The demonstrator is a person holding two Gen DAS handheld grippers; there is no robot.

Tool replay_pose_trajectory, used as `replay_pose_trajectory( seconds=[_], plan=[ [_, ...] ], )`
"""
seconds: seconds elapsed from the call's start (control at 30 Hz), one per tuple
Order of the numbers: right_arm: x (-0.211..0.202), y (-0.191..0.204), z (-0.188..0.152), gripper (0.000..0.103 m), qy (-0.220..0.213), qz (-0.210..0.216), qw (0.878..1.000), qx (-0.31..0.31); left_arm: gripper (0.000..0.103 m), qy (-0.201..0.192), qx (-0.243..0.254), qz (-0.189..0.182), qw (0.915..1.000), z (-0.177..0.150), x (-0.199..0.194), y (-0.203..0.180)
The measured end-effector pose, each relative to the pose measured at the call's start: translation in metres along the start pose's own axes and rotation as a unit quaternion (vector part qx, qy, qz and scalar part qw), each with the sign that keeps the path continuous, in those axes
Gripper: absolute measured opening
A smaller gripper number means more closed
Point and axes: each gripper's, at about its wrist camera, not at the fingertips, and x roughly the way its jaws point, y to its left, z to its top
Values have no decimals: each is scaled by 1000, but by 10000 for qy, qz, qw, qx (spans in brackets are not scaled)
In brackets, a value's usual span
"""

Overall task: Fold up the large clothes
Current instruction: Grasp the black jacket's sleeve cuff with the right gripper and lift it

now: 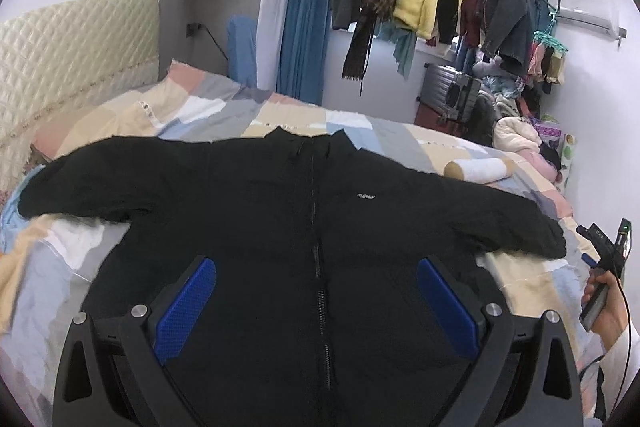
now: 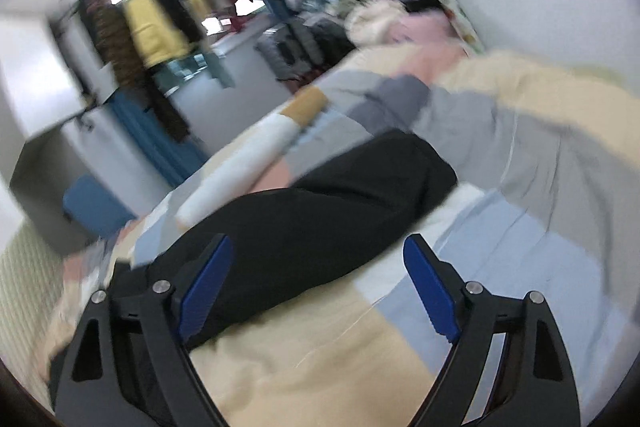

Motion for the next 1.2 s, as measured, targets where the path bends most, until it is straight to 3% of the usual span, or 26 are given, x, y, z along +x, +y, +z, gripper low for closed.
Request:
replay_pose_trajectory(
  seconds=[0.07, 0.17, 0.33, 0.4, 0.5, 0.53, 0.6, 0.63, 0.7, 0.8, 0.97, 1.1, 1.2],
  plan=[
    [29, -28, 1, 88, 161, 71, 9977, 649, 101, -5, 29, 67, 10000, -4, 12, 2],
    [62, -53, -1, 88, 339, 4, 9930, 1129, 101, -62, 27, 187, 9998, -8, 26, 6],
    [102, -64, 2, 91, 443, -146, 9951, 867, 101, -45, -85, 230, 9997, -14, 45, 17],
    [109, -65, 4, 98, 333, -76, 9961, 819, 101, -25, -96, 243, 9997, -16, 50, 21],
    [116, -59, 11, 97, 194, 179, 9977, 627, 101, -21, -47, 320, 9995, -18, 58, 26],
    [116, -58, 12, 94, 141, 224, 9979, 588, 101, -17, -31, 350, 9994, -19, 60, 27],
    [117, -58, 17, 65, 78, 214, 9982, 556, 101, 15, -25, 405, 9992, -21, 60, 28],
    [118, -59, 19, 58, 80, 198, 9982, 562, 101, 47, -24, 430, 9991, -21, 61, 30],
    [115, -57, 23, 29, 18, 133, 9983, 558, 101, 99, -29, 482, 9988, -21, 62, 31],
    [103, -45, 34, 12, -189, 1, 9989, 425, 101, 163, 39, 576, 9982, -20, 58, 29],
    [68, -28, 61, 8, -400, 3, 9986, 333, 101, 180, 194, 752, 9968, -17, 45, 25],
    [35, -5, 78, 8, -607, 69, 9979, 197, 101, 122, 176, 618, 9979, -12, 24, 28],
    [10, 30, 90, 8, -742, -101, 9968, -295, 101, -24, 124, 546, 9984, -6, 5, 34]
  ],
)
